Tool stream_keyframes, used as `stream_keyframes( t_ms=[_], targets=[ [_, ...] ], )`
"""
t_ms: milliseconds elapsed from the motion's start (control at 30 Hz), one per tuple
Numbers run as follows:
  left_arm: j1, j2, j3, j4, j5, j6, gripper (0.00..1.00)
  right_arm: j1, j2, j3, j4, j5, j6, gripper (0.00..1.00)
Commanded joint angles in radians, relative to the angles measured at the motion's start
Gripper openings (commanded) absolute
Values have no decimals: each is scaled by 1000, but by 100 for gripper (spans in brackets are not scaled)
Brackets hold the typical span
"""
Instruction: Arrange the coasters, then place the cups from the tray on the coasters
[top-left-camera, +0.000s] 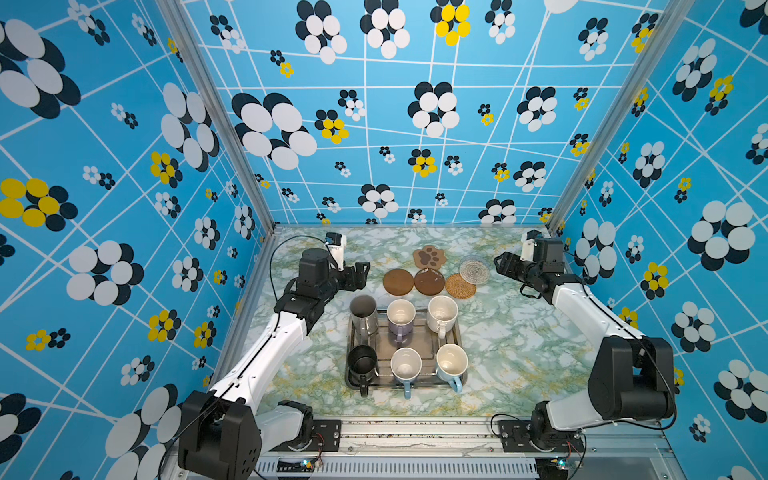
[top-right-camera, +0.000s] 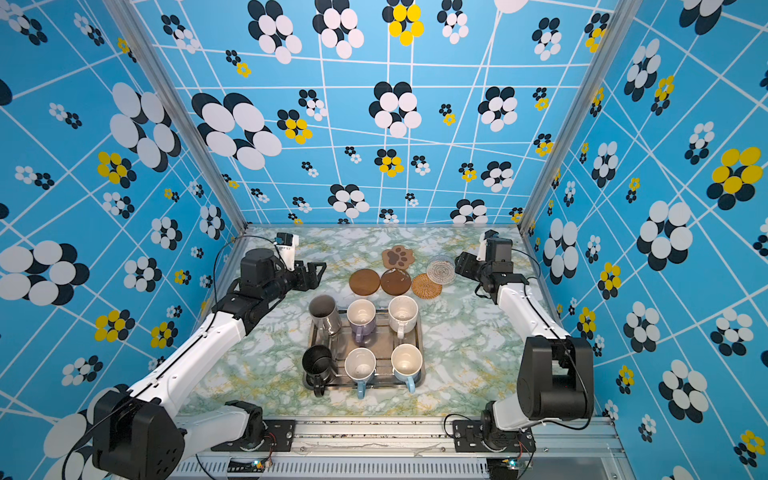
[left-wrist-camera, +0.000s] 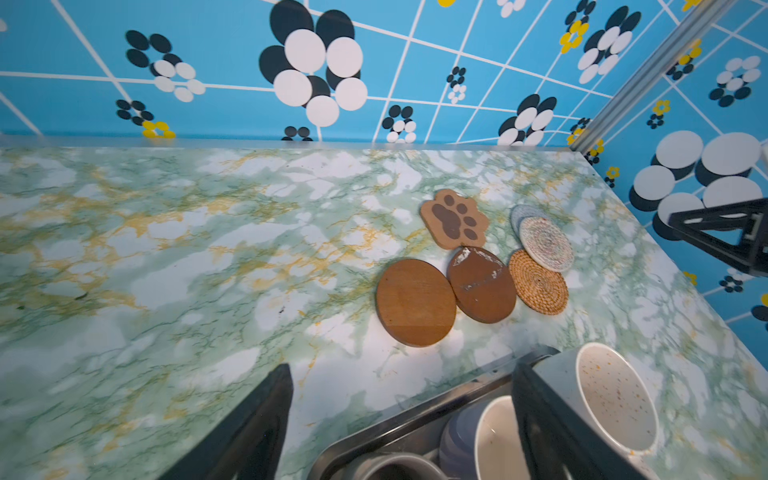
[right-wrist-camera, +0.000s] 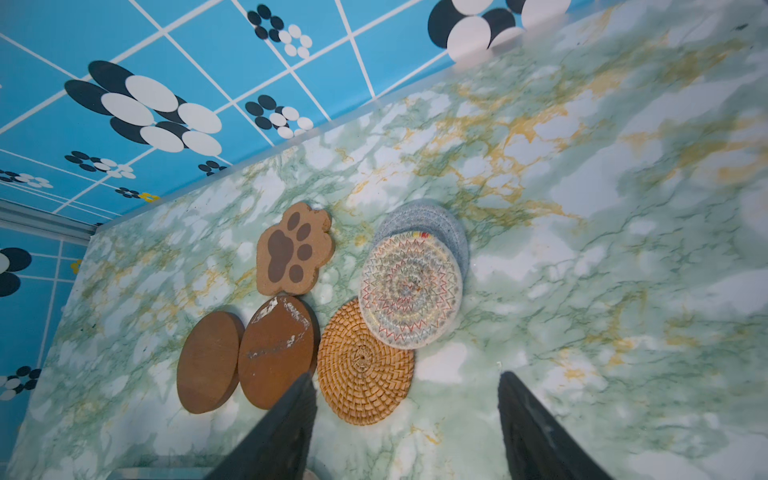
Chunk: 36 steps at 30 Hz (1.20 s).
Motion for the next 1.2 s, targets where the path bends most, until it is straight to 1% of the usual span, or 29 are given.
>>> stream_keyframes(
  t_ms=[0, 267, 567, 800, 933, 1167],
  targets=[
    [-36, -26, 34, -23, -19, -18, 84, 13, 70, 64, -63, -29, 50, 70],
    [-99, -32, 35, -14, -39, -29, 84, 14, 275, 210, -157, -41, 51, 66],
    [-140, -31, 47, -32, -56, -22, 84, 12, 416, 284, -170, -46, 94, 61],
    [-149, -32, 56, -49, -69, -22, 84, 10, 499, 349, -199, -65, 109, 55],
    [-152, -35, 59, -56, -74, -20, 84, 2, 508, 337, -180, -53, 133, 53],
    [-156, -31, 62, -56, -88, -15, 85, -18, 540, 332, -144, -107, 166, 49]
  ],
)
